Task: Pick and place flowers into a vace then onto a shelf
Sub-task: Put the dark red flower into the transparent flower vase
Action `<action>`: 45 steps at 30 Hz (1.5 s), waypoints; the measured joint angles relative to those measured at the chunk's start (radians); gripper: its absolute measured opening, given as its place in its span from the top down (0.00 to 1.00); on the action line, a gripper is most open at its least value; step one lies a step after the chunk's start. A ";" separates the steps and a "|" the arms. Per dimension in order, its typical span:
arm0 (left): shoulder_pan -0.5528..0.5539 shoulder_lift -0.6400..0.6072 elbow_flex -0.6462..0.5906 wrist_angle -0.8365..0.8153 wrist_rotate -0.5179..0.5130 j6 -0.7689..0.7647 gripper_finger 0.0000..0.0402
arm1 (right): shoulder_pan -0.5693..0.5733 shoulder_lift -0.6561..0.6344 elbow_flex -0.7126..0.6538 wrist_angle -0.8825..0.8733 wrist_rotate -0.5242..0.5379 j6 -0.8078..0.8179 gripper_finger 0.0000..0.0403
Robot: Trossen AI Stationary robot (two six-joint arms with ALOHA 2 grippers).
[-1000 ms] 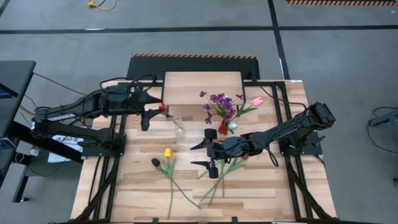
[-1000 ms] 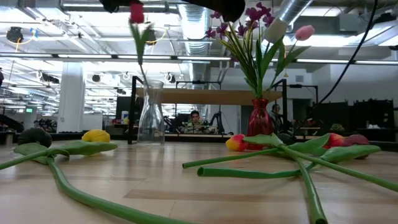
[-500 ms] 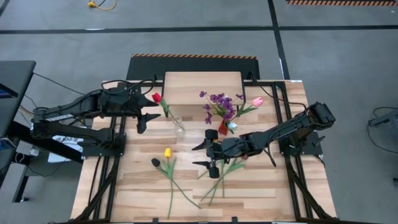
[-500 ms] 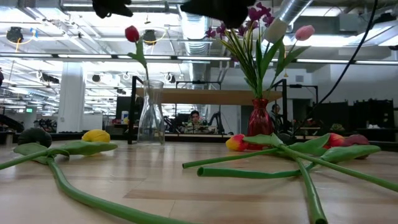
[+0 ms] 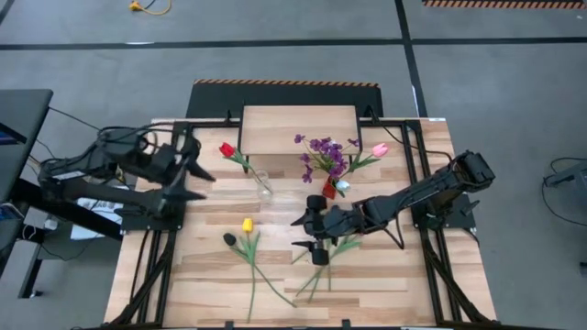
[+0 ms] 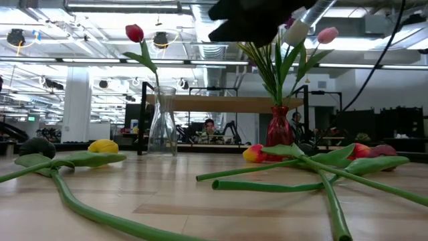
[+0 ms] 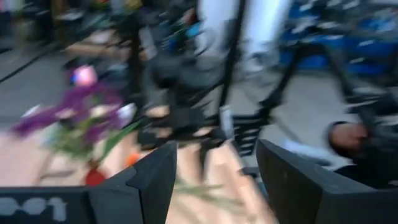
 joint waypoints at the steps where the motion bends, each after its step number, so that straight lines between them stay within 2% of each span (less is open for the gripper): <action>1: -0.025 -0.007 -0.006 0.018 0.008 -0.004 0.47 | 0.005 0.000 0.000 -0.016 0.000 0.014 0.40; 6: -0.154 -0.006 -0.064 0.135 0.005 -0.023 0.47 | 0.043 0.000 0.000 -0.157 0.000 0.134 0.40; 12: -0.279 0.054 -0.149 0.291 -0.026 -0.033 0.47 | 0.110 0.000 0.000 -0.428 -0.005 0.307 0.40; 17: -0.345 0.127 -0.160 0.317 -0.130 -0.012 0.47 | 0.129 0.000 0.000 -0.666 -0.005 0.416 0.40; 22: -0.369 0.202 -0.160 0.355 -0.155 0.004 0.47 | 0.113 0.000 0.000 -0.818 -0.013 0.458 0.40; 31: -0.384 0.285 -0.160 0.387 -0.151 -0.001 0.47 | 0.087 0.000 0.000 -0.865 -0.076 0.391 0.41; 38: -0.397 0.285 -0.160 0.411 -0.148 -0.007 0.47 | 0.096 0.022 -0.002 -0.862 -0.156 0.386 0.53; 45: -0.429 0.285 -0.159 0.433 -0.141 -0.013 0.47 | 0.108 0.148 0.001 -0.816 -0.191 0.386 0.63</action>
